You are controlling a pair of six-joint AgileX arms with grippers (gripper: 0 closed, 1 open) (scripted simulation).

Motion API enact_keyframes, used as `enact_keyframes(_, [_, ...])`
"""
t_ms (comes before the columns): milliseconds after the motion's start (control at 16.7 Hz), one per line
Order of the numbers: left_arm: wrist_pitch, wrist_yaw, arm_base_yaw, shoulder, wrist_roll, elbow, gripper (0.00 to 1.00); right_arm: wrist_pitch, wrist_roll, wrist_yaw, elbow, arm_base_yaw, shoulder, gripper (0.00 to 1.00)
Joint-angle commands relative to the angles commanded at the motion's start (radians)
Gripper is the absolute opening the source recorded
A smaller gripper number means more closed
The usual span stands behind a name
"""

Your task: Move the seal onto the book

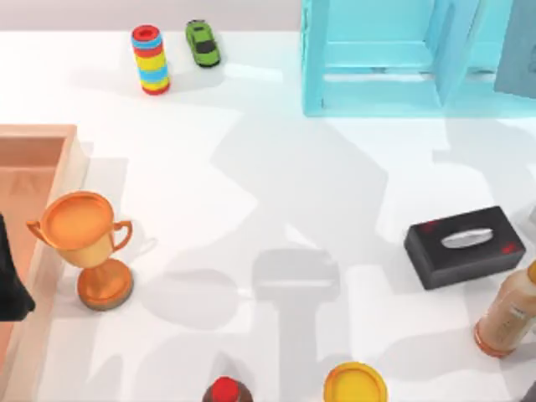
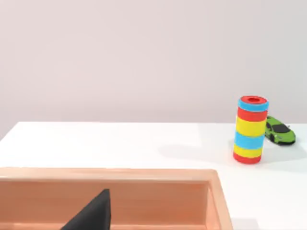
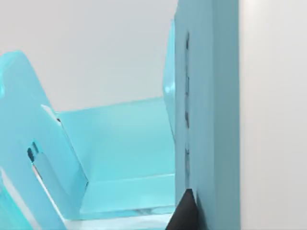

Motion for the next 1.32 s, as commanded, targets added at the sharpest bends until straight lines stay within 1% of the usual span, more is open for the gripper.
enact_keyframes(120, [0.000,0.000,0.000,0.000,0.000,0.000,1.00,0.030,-0.137,0.070,0.005,0.121,0.079,0.00])
enact_keyframes(240, [0.000,0.000,0.000,0.000,0.000,0.000,1.00,0.061,-0.316,0.160,0.004,0.258,0.173,0.00])
enact_keyframes(600, [0.000,0.000,0.000,0.000,0.000,0.000,1.00,0.172,-0.993,0.490,-0.004,0.650,0.451,0.00])
enact_keyframes(780, [0.000,0.000,0.000,0.000,0.000,0.000,1.00,0.242,-1.252,0.639,0.013,0.801,0.523,0.00])
enact_keyframes(900, [0.000,0.000,0.000,0.000,0.000,0.000,1.00,0.286,-1.373,0.718,0.029,0.878,0.542,0.00])
enact_keyframes(1020, [0.000,0.000,0.000,0.000,0.000,0.000,1.00,0.319,-1.452,0.774,0.039,0.931,0.548,0.00])
enact_keyframes(1140, [0.000,0.000,0.000,0.000,0.000,0.000,1.00,0.335,-1.489,0.802,0.042,0.958,0.549,0.00])
enact_keyframes(1320, [0.000,0.000,0.000,0.000,0.000,0.000,1.00,0.336,-1.493,0.804,0.042,0.960,0.549,0.00])
